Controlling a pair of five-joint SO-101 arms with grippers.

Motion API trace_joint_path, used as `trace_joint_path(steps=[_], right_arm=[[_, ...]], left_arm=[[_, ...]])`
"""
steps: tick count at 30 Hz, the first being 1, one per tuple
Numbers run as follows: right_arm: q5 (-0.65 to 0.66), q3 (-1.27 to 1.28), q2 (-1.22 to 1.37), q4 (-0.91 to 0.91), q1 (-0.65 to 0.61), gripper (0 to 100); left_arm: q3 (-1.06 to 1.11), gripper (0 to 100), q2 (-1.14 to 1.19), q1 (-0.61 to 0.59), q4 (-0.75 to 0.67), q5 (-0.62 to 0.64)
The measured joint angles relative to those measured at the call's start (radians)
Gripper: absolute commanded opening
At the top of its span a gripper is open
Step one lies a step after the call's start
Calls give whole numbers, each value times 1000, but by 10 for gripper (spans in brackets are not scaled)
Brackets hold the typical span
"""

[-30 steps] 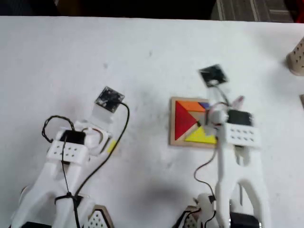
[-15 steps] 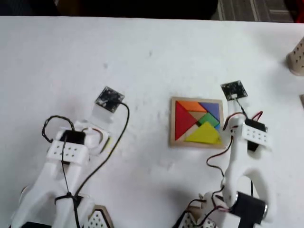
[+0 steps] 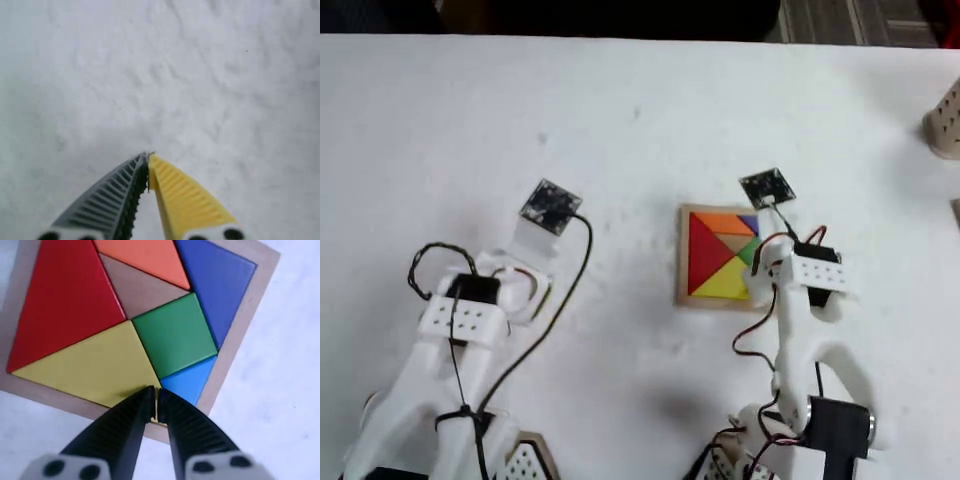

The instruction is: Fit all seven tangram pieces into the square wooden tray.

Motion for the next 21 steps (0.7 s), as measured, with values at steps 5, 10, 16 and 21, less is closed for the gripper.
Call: trace_joint_path(steps=[5,10,16,21], right_arm=[[-14,-41,-6,97,2,16],[-58,-44,-137,218,0,16],[-100,78,-451,295,2,17],[-101,284,-767,302,0,17]], left_arm=[[0,24,0,0,0,0],[0,24,0,0,0,0],[0,24,0,-51,0,0],[29,24,-114,-97,0,74]])
